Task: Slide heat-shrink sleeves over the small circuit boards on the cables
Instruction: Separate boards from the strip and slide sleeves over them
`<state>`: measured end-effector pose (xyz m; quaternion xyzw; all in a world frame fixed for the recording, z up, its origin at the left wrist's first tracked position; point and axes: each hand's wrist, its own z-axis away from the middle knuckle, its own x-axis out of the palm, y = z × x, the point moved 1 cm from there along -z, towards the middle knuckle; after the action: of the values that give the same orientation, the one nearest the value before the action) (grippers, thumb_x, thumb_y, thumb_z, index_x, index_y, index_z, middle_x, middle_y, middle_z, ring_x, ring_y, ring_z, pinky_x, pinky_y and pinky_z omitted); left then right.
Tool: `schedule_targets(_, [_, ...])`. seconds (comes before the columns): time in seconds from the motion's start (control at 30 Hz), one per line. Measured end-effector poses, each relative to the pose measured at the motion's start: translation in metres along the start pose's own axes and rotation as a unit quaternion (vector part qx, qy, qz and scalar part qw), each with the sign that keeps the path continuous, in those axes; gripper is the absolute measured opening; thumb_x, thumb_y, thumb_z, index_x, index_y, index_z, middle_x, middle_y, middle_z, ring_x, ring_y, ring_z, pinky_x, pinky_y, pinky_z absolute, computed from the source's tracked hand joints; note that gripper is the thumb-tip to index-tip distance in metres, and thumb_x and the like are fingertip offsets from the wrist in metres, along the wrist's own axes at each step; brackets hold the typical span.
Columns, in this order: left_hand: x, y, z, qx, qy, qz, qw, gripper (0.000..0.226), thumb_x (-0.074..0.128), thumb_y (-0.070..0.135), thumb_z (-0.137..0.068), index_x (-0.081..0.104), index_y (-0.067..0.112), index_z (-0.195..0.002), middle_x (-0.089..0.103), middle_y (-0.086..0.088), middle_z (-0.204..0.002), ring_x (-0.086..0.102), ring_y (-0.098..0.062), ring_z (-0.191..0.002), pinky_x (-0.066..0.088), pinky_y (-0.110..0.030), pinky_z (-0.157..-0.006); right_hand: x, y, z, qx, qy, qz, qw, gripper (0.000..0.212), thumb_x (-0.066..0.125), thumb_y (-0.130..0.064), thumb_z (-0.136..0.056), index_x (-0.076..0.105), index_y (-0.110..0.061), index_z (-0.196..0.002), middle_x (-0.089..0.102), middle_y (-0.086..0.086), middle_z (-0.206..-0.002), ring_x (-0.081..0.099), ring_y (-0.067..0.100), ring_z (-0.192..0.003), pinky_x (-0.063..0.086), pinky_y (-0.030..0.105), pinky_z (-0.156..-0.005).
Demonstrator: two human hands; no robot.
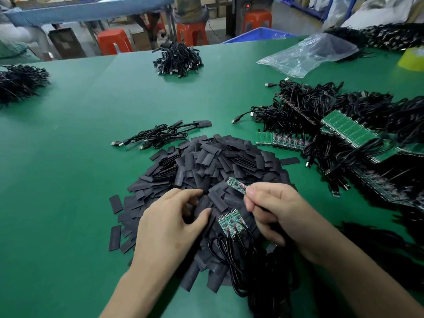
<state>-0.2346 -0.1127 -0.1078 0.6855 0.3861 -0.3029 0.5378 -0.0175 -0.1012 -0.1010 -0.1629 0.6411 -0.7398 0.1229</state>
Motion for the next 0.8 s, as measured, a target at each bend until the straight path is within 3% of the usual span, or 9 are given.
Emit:
schedule_targets(0.17, [-0.002, -0.003, -0.002, 0.015, 0.002, 0.026, 1.000, 0.027, 0.080, 0.030, -0.081, 0.076, 0.037, -0.108, 0.068, 0.024, -0.090, 0.064, -0.001, -0.083, 0.056, -0.031, -0.078, 0.004, 0.004, -0.001, -0.040, 0.038, 0.061, 0.997, 0.037, 0.046, -0.032, -0.106, 0.062, -0.022, -0.075, 0.033, -0.006, -0.051, 0.033, 0.012, -0.037, 0.031, 0.021, -0.042])
schedule_targets(0.27, [-0.003, -0.007, -0.003, 0.021, 0.020, 0.082, 0.996, 0.020, 0.084, 0.024, -0.082, 0.079, 0.035, -0.097, 0.070, 0.023, -0.087, 0.066, 0.000, -0.083, 0.052, -0.020, -0.076, 0.006, 0.006, 0.000, -0.053, 0.066, 0.068, 0.994, 0.032, 0.054, -0.040, -0.101, 0.063, -0.020, -0.077, 0.035, -0.008, -0.050, 0.029, 0.010, -0.042, 0.028, 0.020, -0.043])
schedule_targets(0.33, [-0.003, -0.008, -0.004, 0.021, 0.027, 0.143, 0.989, 0.019, 0.085, 0.023, -0.081, 0.079, 0.036, -0.094, 0.072, 0.022, -0.085, 0.067, -0.004, -0.082, 0.047, -0.014, -0.072, 0.008, 0.008, 0.000, -0.063, 0.089, 0.118, 0.987, 0.030, 0.060, -0.047, -0.093, 0.066, -0.019, -0.083, 0.041, -0.008, -0.055, 0.033, 0.010, -0.050, 0.031, 0.024, -0.049])
schedule_targets(0.4, [-0.004, -0.004, -0.003, 0.041, 0.005, 0.212, 0.976, 0.019, 0.085, 0.026, -0.081, 0.078, 0.039, -0.094, 0.074, 0.020, -0.089, 0.069, -0.007, -0.085, 0.050, -0.016, -0.075, 0.010, 0.009, 0.001, -0.080, 0.109, 0.163, 0.977, 0.026, 0.064, -0.047, -0.089, 0.068, -0.021, -0.088, 0.040, -0.004, -0.061, 0.036, 0.013, -0.057, 0.031, 0.030, -0.055])
schedule_targets(0.57, [-0.001, 0.006, 0.002, 0.052, -0.053, 0.307, 0.949, 0.027, 0.086, 0.031, -0.076, 0.079, 0.041, -0.100, 0.074, 0.014, -0.086, 0.069, -0.005, -0.080, 0.049, -0.011, -0.076, 0.013, 0.008, 0.003, -0.108, 0.107, 0.202, 0.968, 0.023, 0.066, -0.046, -0.087, 0.069, -0.023, -0.087, 0.029, 0.008, -0.062, 0.030, 0.012, -0.056, 0.026, 0.028, -0.053])
schedule_targets(0.7, [-0.001, 0.010, 0.005, 0.136, 0.012, 0.215, 0.967, 0.030, 0.084, 0.039, -0.076, 0.079, 0.030, -0.104, 0.071, 0.015, -0.089, 0.068, -0.007, -0.084, 0.047, -0.012, -0.077, 0.015, 0.010, 0.004, -0.117, 0.116, 0.194, 0.967, 0.017, 0.070, -0.030, -0.094, 0.067, -0.020, -0.080, 0.030, 0.001, -0.058, 0.029, 0.010, -0.054, 0.025, 0.023, -0.051])
schedule_targets(0.8, [0.005, 0.013, 0.008, 0.188, 0.058, 0.147, 0.969, 0.030, 0.082, 0.037, -0.081, 0.080, 0.020, -0.105, 0.070, 0.012, -0.095, 0.067, -0.006, -0.089, 0.052, -0.022, -0.079, 0.017, 0.011, 0.004, -0.107, 0.113, 0.196, 0.968, 0.018, 0.071, -0.024, -0.094, 0.067, -0.017, -0.078, 0.031, 0.000, -0.058, 0.029, 0.009, -0.054, 0.025, 0.021, -0.051])
